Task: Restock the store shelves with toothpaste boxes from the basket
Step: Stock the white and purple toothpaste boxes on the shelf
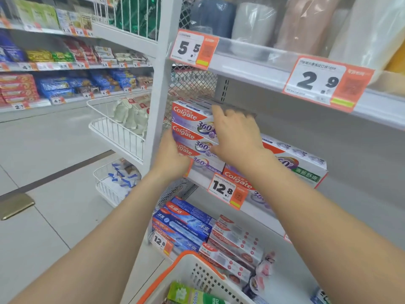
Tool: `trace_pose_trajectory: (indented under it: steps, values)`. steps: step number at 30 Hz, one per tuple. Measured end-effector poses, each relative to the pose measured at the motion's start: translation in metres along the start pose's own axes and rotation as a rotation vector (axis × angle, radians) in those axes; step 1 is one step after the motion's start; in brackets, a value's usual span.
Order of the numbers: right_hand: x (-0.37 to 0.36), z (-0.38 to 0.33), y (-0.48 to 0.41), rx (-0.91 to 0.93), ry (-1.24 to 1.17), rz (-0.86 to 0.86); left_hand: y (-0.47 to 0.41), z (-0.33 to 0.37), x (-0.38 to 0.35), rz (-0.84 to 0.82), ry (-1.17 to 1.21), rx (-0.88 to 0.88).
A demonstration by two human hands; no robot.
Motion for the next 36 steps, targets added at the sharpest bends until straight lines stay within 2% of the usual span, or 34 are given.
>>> trace_pose_trajectory:
  steps: [5, 10, 18, 29, 36]
  values:
    - [-0.007, 0.003, -0.004, -0.054, 0.003, -0.033, -0.005, -0.017, -0.004, -0.045, 0.093, 0.111]
    - [-0.007, 0.002, -0.004, -0.053, -0.032, -0.011, -0.017, -0.032, -0.006, -0.024, 0.136, 0.174]
    - [-0.005, 0.004, -0.005, -0.060, -0.052, 0.004, -0.017, -0.036, -0.009, 0.002, 0.134, 0.207]
    - [-0.007, 0.004, -0.006, -0.065, -0.049, -0.001, -0.018, -0.039, -0.013, -0.047, 0.132, 0.217]
    - [-0.005, 0.006, -0.003, -0.052, -0.017, 0.038, -0.024, -0.017, -0.006, -0.035, 0.210, 0.109]
Point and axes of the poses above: each hand's wrist, its own y-axis away from the middle knuckle, its own x-axis out of the back of the hand, z = x × y, the point moved 10 cm from there along -y, towards the middle knuckle, and after that the axes turned 9 degrees about x, right-handed, at the moved point
